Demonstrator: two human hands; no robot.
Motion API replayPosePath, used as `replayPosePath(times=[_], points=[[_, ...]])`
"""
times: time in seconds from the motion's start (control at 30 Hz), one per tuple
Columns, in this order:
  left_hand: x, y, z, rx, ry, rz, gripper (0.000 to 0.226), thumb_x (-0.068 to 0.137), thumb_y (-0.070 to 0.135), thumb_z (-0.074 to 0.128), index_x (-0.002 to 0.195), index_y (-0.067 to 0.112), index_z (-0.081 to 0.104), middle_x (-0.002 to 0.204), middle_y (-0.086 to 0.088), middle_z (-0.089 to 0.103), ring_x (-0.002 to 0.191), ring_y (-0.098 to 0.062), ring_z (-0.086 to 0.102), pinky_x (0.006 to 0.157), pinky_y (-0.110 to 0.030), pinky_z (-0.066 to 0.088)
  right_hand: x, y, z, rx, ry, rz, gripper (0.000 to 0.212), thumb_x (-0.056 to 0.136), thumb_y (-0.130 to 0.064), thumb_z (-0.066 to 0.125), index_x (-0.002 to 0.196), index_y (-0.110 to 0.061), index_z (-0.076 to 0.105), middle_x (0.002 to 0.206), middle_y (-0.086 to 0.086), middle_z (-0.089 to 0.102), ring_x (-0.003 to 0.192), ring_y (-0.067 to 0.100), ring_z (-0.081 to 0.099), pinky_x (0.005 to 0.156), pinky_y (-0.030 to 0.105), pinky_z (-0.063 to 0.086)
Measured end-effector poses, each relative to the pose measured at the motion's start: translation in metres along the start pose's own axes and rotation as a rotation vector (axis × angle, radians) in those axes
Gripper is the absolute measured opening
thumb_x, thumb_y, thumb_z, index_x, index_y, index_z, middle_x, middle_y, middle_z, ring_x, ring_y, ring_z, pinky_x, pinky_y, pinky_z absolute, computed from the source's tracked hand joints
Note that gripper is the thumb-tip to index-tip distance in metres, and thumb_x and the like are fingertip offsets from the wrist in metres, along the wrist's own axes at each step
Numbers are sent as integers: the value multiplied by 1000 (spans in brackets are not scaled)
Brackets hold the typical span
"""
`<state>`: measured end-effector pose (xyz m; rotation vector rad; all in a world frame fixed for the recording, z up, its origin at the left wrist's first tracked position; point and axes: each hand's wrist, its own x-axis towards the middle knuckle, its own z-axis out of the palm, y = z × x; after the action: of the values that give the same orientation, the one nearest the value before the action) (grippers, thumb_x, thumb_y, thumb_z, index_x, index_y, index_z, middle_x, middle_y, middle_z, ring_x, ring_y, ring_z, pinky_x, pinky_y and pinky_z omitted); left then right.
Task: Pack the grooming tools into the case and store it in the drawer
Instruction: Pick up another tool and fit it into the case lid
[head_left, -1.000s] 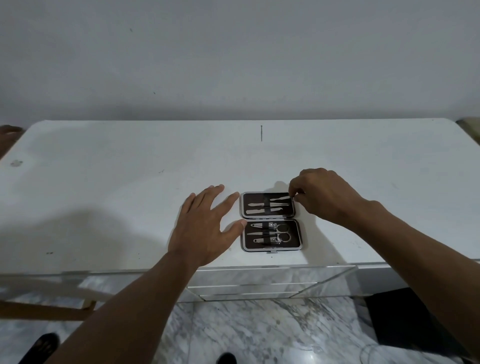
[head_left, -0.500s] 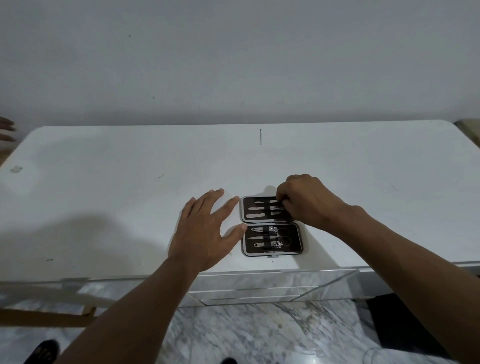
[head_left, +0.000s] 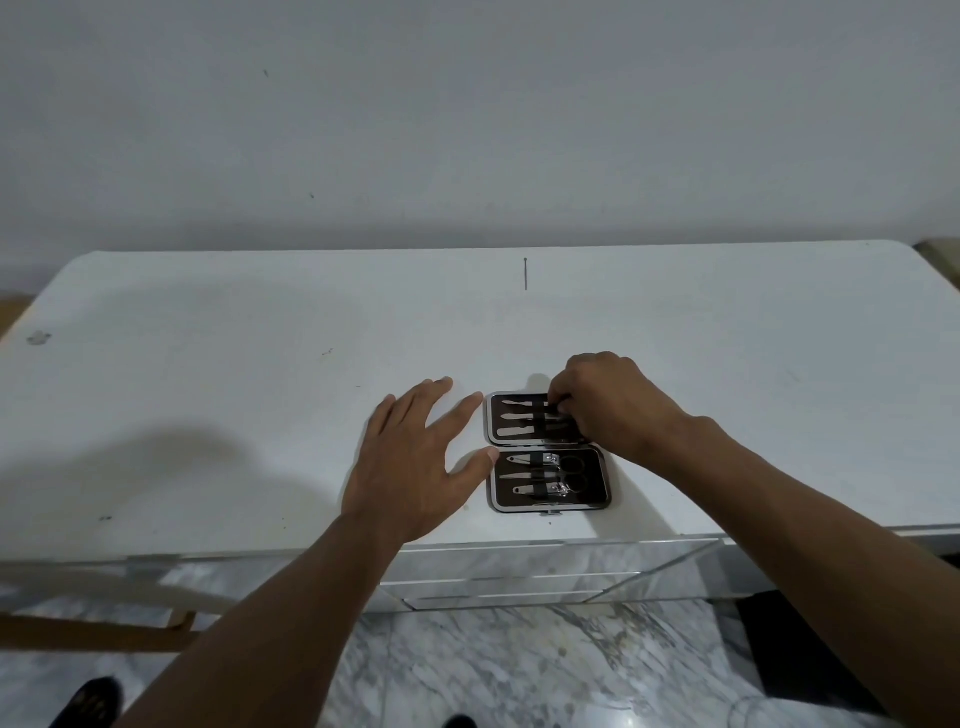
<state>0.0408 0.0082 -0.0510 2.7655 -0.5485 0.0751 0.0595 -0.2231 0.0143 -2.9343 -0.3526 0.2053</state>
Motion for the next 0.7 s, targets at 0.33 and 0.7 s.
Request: replayPosePath(times=[0.33, 0.7], points=[[0, 0, 0, 3, 2, 5, 65, 89, 71, 28, 146, 41, 35, 156, 5, 32, 145, -15, 24, 119, -43, 15, 1, 1, 0, 46, -1, 33, 25, 88, -3, 51, 99, -10, 72, 101, 8, 68, 95, 29, 62, 80, 36, 49], [-1, 4, -6, -18, -16, -8, 63, 89, 68, 33, 146, 41, 34, 155, 6, 33, 145, -14, 23, 120, -43, 17, 65, 6, -13, 119, 141, 157, 20, 92, -12, 52, 91, -3, 69, 93, 13, 72, 87, 33, 65, 74, 34, 49]])
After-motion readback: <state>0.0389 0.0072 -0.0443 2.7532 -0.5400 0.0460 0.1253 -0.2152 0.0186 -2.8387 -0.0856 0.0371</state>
